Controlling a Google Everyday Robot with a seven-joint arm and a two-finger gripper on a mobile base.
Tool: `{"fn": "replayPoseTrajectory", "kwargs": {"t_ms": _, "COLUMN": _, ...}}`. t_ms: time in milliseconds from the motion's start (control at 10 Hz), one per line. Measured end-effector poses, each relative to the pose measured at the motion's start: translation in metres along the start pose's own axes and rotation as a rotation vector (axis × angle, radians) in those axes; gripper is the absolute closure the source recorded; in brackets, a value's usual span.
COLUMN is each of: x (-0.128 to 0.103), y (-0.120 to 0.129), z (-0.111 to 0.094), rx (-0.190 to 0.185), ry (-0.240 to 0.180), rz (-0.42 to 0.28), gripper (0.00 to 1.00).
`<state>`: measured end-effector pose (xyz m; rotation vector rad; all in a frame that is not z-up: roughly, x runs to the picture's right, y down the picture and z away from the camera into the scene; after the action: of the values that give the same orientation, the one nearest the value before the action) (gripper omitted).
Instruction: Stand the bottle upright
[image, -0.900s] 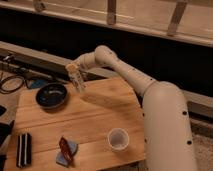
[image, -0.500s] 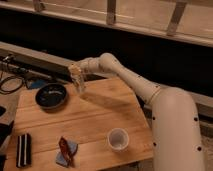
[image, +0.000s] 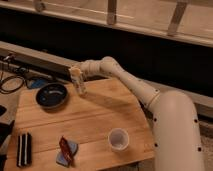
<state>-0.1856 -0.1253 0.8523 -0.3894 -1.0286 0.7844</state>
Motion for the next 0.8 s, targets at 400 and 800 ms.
{"fn": "replayPoseTrajectory", "kwargs": {"t_ms": 400, "x": 0.006, "y": 0.002, "z": 0.004, "rx": -0.006, "ry": 0.009, "rz": -0.008, "gripper": 0.81}}
{"fn": "replayPoseTrajectory", "kwargs": {"t_ms": 800, "x": 0.022, "y": -0.001, "z": 0.005, "rx": 0.013, "ry": -0.015, "rz": 0.007, "gripper": 0.40}}
